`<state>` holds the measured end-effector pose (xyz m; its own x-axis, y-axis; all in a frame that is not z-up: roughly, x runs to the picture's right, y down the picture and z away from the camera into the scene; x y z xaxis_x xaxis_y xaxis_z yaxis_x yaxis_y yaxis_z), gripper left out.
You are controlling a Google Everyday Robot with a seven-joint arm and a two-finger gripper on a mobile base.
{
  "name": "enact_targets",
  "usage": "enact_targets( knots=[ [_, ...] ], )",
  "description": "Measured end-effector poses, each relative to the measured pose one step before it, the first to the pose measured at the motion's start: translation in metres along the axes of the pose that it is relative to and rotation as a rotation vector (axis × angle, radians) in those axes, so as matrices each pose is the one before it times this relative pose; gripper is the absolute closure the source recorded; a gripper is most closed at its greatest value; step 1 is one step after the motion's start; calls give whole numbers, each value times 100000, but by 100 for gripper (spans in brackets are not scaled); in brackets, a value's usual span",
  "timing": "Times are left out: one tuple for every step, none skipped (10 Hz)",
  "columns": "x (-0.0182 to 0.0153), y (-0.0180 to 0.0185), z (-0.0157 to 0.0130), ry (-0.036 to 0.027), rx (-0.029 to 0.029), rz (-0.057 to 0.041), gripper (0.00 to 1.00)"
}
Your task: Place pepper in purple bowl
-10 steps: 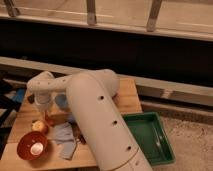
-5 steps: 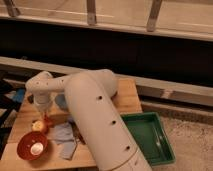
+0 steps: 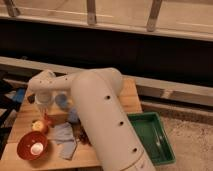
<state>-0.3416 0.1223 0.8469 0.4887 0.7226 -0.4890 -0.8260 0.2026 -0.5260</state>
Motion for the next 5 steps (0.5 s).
enact_targets(
  knots=[
    [-195,-69,-850,-1928,-703,255,100],
    [-353,-911,-1768,-4077,-1384,1431,100],
    [-450,-1376,-1979,-4184,-1669,2051,100],
    [-612,-1585,-2210,-4310,-2652,2279,100],
    [-519,-1448,-1648,-3148,-2131,1989,100]
  ],
)
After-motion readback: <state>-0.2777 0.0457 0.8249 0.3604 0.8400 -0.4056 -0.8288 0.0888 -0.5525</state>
